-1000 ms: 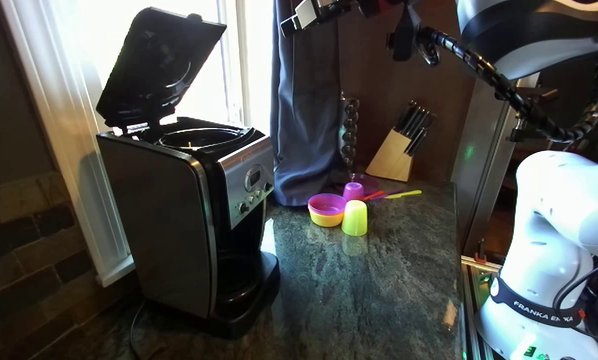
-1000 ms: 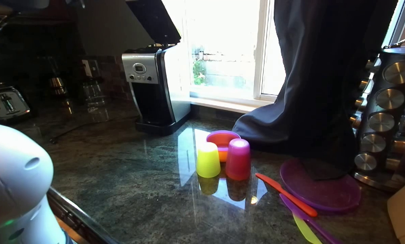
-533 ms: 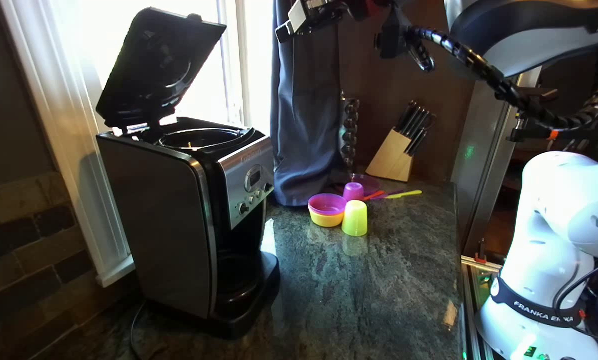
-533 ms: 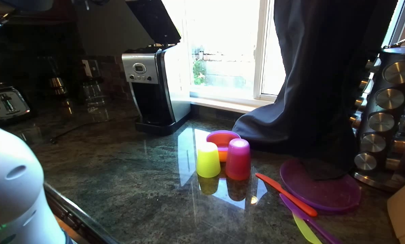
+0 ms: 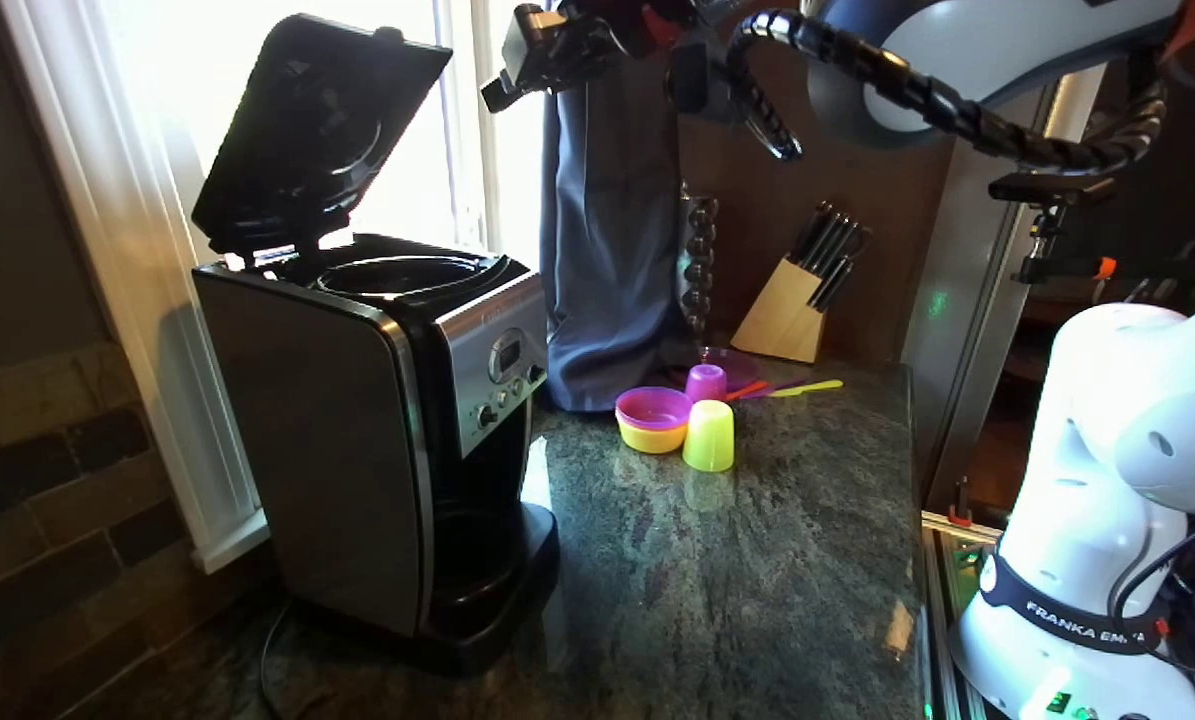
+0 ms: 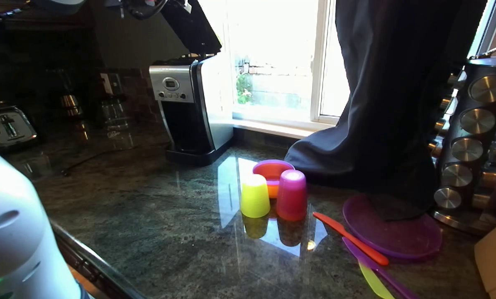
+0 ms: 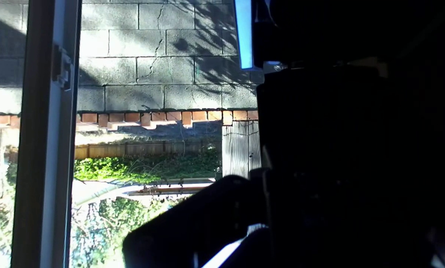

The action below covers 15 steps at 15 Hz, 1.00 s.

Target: Open the coffeemaker.

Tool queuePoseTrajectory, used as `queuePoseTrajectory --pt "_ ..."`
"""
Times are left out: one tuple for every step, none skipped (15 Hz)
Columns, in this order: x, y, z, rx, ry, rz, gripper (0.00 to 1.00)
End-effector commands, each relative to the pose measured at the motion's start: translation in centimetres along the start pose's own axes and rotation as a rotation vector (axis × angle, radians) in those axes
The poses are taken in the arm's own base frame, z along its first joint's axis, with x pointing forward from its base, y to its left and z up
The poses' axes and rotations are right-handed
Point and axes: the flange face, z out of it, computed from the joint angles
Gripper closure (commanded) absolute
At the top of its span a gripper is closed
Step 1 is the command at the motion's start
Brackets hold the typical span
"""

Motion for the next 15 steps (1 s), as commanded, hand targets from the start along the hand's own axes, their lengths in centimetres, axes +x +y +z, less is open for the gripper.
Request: queuePoseTrajectory --pt "1.8 -0.8 1.7 0.022 0.007 0.016 1.0" --pt "2.2 -0.8 2.1 0.018 0.011 0.023 1.0" --pt "2.5 -0.7 2.4 0.015 0.016 0.027 1.0" --pt "2.8 -0.6 2.8 0.008 0.021 0.031 1.0" --pt "3.0 -0.5 3.2 0.005 0.024 0.032 1.0" --pt "3.2 -0.3 3.6 -0.004 0.037 0.032 1.0" --pt "3.5 -0.2 3.9 -0.007 0.046 0.037 1.0" --pt "3.8 -0.2 4.1 -0.006 0.062 0.037 1.0" --pt "4.0 -0.3 4.2 0.002 0.079 0.04 1.0" --pt "4.3 -0.5 4.3 0.013 0.093 0.043 1.0" --pt "4.4 -0.6 4.4 0.02 0.104 0.044 1.0" --pt "4.6 -0.7 4.6 0.026 0.113 0.043 1.0" --pt "4.7 -0.8 4.7 0.031 0.123 0.043 1.0" --pt "4.8 -0.9 4.8 0.035 0.137 0.044 1.0" --pt "4.9 -0.9 4.7 0.04 0.153 0.046 1.0"
